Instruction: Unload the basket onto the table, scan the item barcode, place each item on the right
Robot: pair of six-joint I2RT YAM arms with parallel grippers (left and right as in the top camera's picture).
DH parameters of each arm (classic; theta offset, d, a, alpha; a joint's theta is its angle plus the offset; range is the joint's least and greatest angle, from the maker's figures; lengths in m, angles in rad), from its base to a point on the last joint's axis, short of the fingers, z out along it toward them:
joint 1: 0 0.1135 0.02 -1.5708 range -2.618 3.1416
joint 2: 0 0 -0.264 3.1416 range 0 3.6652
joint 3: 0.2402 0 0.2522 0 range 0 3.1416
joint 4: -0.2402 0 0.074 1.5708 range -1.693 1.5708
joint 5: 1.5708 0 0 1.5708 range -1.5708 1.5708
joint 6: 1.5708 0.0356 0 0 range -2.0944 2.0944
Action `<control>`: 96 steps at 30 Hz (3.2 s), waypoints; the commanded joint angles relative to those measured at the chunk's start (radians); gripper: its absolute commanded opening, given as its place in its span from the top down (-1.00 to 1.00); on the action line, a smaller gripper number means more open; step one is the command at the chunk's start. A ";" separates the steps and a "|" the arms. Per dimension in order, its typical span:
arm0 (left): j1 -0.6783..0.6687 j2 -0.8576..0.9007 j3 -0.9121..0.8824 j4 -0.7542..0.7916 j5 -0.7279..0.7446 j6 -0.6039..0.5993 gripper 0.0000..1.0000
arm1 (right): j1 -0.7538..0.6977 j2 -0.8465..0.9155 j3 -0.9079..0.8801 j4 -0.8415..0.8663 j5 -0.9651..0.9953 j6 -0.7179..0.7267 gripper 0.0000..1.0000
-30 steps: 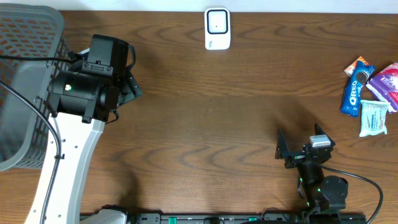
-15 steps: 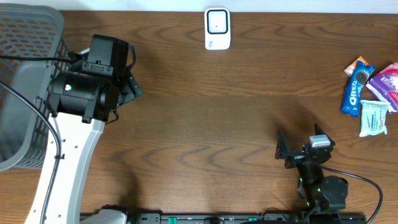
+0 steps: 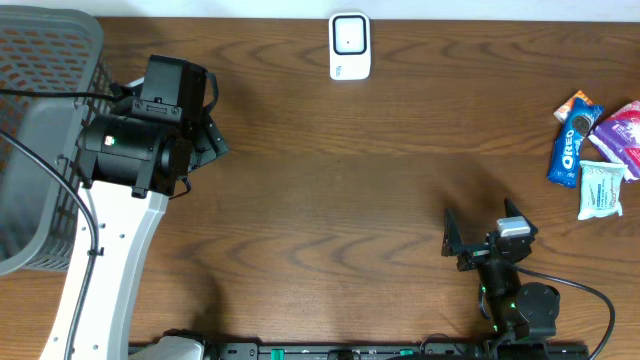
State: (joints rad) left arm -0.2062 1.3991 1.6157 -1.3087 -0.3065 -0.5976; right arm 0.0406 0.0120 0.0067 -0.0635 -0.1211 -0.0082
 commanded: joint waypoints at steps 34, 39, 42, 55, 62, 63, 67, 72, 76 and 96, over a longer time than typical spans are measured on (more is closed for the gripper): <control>0.005 -0.312 -0.417 0.300 0.203 0.351 -0.95 | 0.013 -0.007 0.000 -0.003 -0.011 -0.004 -0.98; 0.005 -0.483 -0.672 0.592 0.393 0.589 -0.95 | 0.013 -0.007 0.000 -0.003 -0.011 -0.004 -0.99; 0.005 -0.587 -0.815 0.710 0.431 0.656 -0.96 | 0.013 -0.007 0.000 -0.003 -0.011 -0.004 -0.99; 0.008 -1.075 -1.256 0.907 0.426 0.703 -0.96 | 0.013 -0.007 0.000 -0.003 -0.011 -0.004 -0.99; 0.028 -1.265 -1.356 0.908 0.426 0.702 -0.95 | 0.013 -0.007 0.000 -0.003 -0.011 -0.004 -0.98; 0.033 -1.282 -1.362 0.909 0.426 0.702 -0.95 | 0.013 -0.007 0.000 -0.003 -0.011 -0.004 -0.99; 0.055 -1.335 -1.387 0.965 0.426 0.702 -0.96 | 0.013 -0.007 0.000 -0.003 -0.011 -0.004 -0.99; 0.080 -1.362 -1.444 1.107 0.426 0.690 -0.96 | 0.013 -0.007 0.000 -0.003 -0.011 -0.004 -0.98; 0.094 -1.386 -1.516 1.240 0.427 0.676 -0.96 | 0.013 -0.007 0.000 -0.003 -0.011 -0.004 -0.99; 0.199 -1.398 -1.612 1.246 0.428 0.596 -0.96 | 0.013 -0.007 0.000 -0.003 -0.011 -0.004 -0.99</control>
State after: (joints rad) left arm -0.0189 0.0101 0.0097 -0.0113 0.1009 0.0063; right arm 0.0406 0.0120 0.0067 -0.0628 -0.1234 -0.0082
